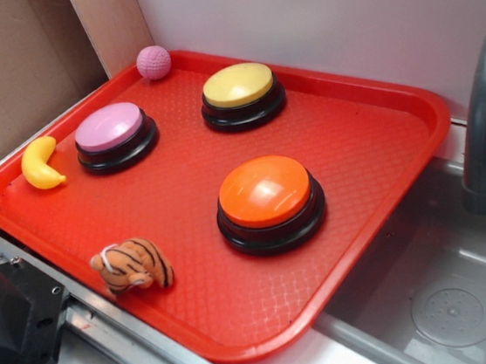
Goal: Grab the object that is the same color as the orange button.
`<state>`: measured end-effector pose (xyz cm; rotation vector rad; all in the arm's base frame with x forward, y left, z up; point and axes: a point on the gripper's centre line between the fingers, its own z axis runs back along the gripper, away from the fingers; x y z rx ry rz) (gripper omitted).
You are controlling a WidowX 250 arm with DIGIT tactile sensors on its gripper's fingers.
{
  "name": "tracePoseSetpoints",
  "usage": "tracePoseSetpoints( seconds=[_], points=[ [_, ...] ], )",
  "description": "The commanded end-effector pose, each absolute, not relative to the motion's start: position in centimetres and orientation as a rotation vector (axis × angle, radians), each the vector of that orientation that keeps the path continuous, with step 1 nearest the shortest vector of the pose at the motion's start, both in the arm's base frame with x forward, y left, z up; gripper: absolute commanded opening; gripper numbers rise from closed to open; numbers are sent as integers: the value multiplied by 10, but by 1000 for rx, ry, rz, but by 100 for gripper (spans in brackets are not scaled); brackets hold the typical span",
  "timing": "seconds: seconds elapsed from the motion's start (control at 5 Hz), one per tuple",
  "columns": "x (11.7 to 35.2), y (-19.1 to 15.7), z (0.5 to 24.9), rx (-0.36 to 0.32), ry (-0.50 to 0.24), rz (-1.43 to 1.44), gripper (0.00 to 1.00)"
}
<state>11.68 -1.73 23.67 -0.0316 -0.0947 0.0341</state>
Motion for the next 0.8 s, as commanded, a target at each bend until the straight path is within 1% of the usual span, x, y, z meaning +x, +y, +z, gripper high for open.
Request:
tracePoseSetpoints(
  seconds=[0.0, 0.2, 0.4, 0.6],
  points=[
    [117, -17, 237, -32, -95, 34, 100],
    [123, -25, 215, -26, -104, 36, 100],
    [130, -38, 195, 14, -105, 63, 100],
    [135, -48, 172, 0, -91, 64, 100]
  ],
)
